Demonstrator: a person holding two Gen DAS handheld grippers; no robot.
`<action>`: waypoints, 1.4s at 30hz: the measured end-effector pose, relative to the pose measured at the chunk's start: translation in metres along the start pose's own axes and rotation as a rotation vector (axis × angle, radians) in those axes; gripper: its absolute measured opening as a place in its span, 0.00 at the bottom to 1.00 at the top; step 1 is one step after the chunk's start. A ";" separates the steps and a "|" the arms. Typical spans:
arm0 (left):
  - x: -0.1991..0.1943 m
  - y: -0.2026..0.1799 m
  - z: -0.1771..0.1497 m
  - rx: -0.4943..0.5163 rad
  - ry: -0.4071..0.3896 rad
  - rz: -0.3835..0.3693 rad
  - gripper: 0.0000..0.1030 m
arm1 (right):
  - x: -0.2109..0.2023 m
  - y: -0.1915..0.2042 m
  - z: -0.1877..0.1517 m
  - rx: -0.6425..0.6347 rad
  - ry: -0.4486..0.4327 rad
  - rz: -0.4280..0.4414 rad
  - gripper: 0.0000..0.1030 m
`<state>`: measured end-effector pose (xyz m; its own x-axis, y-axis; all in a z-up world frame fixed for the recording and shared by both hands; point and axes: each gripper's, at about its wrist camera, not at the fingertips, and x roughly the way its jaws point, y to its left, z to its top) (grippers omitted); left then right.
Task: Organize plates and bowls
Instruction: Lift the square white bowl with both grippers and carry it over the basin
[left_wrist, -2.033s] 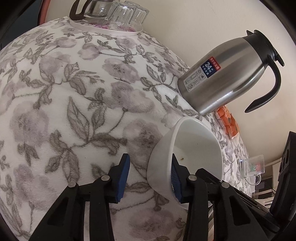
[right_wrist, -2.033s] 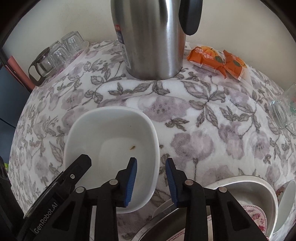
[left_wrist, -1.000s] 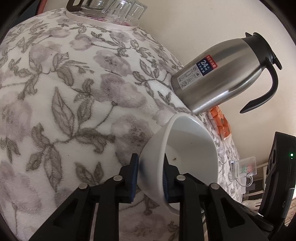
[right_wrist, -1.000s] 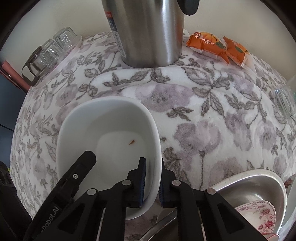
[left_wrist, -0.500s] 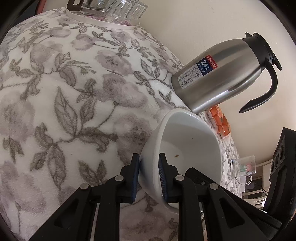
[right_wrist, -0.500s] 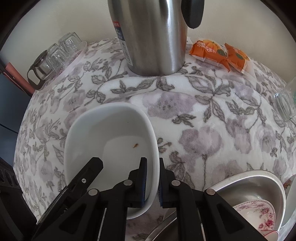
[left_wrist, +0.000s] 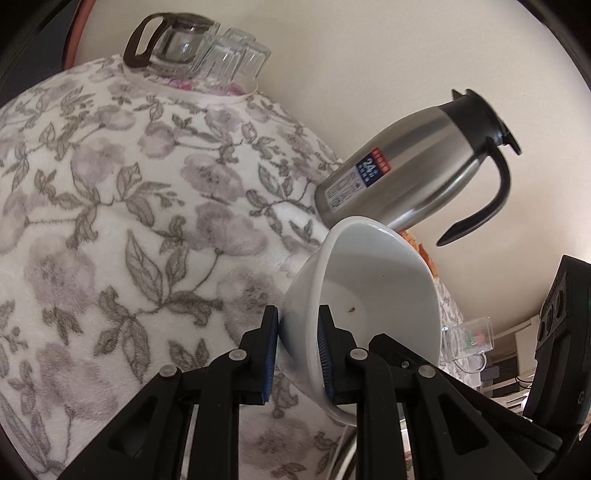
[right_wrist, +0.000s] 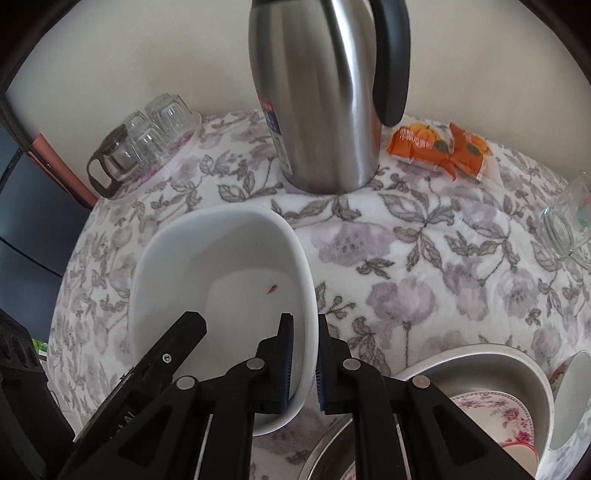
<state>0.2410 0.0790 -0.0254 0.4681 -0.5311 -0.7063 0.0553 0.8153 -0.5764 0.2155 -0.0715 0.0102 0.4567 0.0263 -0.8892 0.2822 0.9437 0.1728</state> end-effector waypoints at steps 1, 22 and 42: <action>-0.003 -0.002 0.001 0.003 -0.004 -0.008 0.21 | -0.006 -0.001 -0.001 -0.001 -0.013 0.001 0.11; -0.069 -0.074 -0.020 0.140 -0.043 -0.112 0.21 | -0.109 -0.045 -0.026 0.093 -0.145 0.047 0.11; -0.104 -0.137 -0.066 0.254 -0.038 -0.181 0.21 | -0.175 -0.108 -0.071 0.184 -0.232 0.084 0.12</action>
<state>0.1267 0.0073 0.0998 0.4631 -0.6677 -0.5829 0.3570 0.7425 -0.5668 0.0448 -0.1548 0.1169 0.6591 0.0055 -0.7520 0.3739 0.8652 0.3341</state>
